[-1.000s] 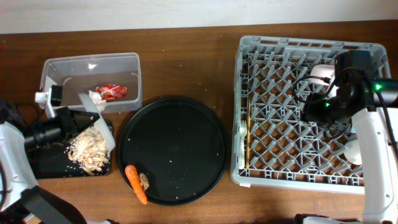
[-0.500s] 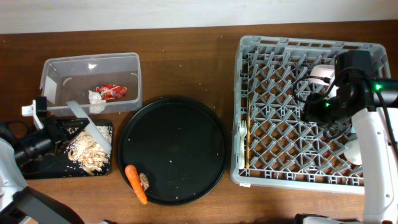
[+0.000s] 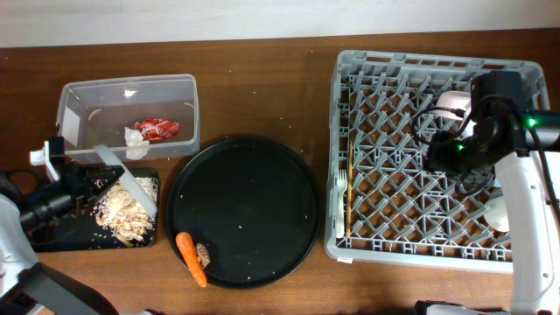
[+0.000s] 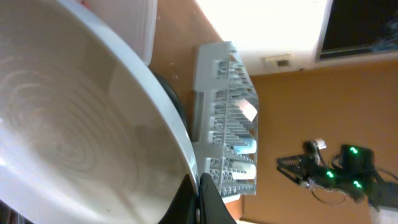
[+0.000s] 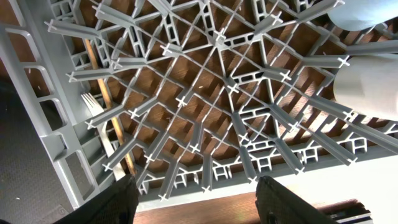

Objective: Sort waste into correct bins and load items into the dishwasher rack
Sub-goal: 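Tilt the plate with the left gripper to dump food onto the black tray, then carry the empty plate with the left gripper back over the round tray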

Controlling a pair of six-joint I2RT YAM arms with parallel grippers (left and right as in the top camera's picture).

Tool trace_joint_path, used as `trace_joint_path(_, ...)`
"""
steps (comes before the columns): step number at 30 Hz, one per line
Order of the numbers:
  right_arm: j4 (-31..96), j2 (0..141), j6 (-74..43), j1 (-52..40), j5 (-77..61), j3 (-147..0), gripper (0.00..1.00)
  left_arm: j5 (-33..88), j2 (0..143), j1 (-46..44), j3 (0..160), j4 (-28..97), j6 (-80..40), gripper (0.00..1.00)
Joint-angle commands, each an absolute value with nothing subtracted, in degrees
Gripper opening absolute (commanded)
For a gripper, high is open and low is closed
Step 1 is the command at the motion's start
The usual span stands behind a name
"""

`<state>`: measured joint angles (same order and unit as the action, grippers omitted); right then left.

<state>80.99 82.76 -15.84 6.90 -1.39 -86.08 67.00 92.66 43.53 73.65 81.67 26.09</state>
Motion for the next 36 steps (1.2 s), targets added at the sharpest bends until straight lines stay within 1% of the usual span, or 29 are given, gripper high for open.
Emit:
trace_joint_path(1, 81.28, 82.48, -15.46, 7.25, -0.89, -86.67, 0.65, 71.18, 91.26, 43.75, 73.32, 82.48, 28.73, 0.00)
trace_joint_path(6, 81.28, 82.48, -15.44, 7.25, -0.86, -86.67, 0.64, 70.76, 91.24, 43.83, 73.32, 81.65, 31.92, 0.00)
trace_joint_path(7, 81.28, 82.48, -15.44, 7.25, -0.86, -86.67, 0.65, 70.08, 91.24, 43.83, 73.32, 81.80, 30.81, 0.01)
trace_joint_path(8, 81.28, 82.48, -15.44, 7.25, -0.86, -86.67, 0.65, 67.33, 91.24, 44.01, 73.34, 82.13, 25.85, 0.01)
trace_joint_path(9, 81.30, 82.48, -15.44, 7.25, -0.89, -86.67, 0.65, 64.93, 91.24, 44.16, 73.34, 81.62, 24.21, 0.00)
trace_joint_path(10, 81.30, 82.48, -15.44, 7.25, -0.89, -86.67, 0.64, 65.25, 91.26, 44.23, 73.32, 80.25, 24.32, 0.00)
trace_joint_path(11, 81.30, 82.48, -15.44, 7.25, -0.89, -86.67, 0.65, 68.64, 91.26, 44.21, 73.32, 80.62, 27.46, 0.00)
trace_joint_path(12, 81.30, 82.48, -15.44, 7.25, -0.86, -86.67, 0.65, 75.77, 91.24, 44.21, 73.32, 84.58, 37.06, 0.00)
trace_joint_path(13, 81.30, 82.48, -15.44, 7.25, -0.86, -86.67, 0.65, 77.73, 91.26, 44.21, 73.32, 86.52, 40.18, 0.00)
trace_joint_path(16, 81.28, 82.48, -15.44, 7.25, -0.86, -86.67, 0.65, 74.91, 91.26, 44.34, 73.32, 84.44, 35.57, 0.00)
trace_joint_path(21, 81.28, 82.48, -15.46, 7.25, -0.89, -86.67, 0.65, 72.07, 90.89, 44.25, 73.32, 86.26, 36.49, 0.00)
trace_joint_path(25, 81.28, 82.48, -15.44, 7.25, -0.89, -86.67, 0.65, 70.83, 87.53, 43.35, 73.34, 86.85, 36.49, 0.00)
trace_joint_path(30, 81.28, 82.48, -15.46, 7.25, -0.91, -86.67, 0.65, 66.67, 80.73, 35.62, 73.43, 85.97, 36.45, 0.01)
trace_joint_path(31, 81.30, 82.48, -15.49, 7.25, -0.93, -86.67, 0.64, 65.41, 79.44, 32.42, 73.43, 84.90, 36.38, 0.00)
trace_joint_path(34, 81.30, 82.48, -15.46, 7.22, -1.13, -86.67, 0.65, 58.61, 78.72, 23.40, 73.43, 79.68, 29.28, 0.01)
trace_joint_path(36, 81.30, 82.48, -15.46, 7.20, -1.10, -86.67, 0.65, 47.99, 78.83, 14.72, 73.43, 74.30, 20.25, 0.01)
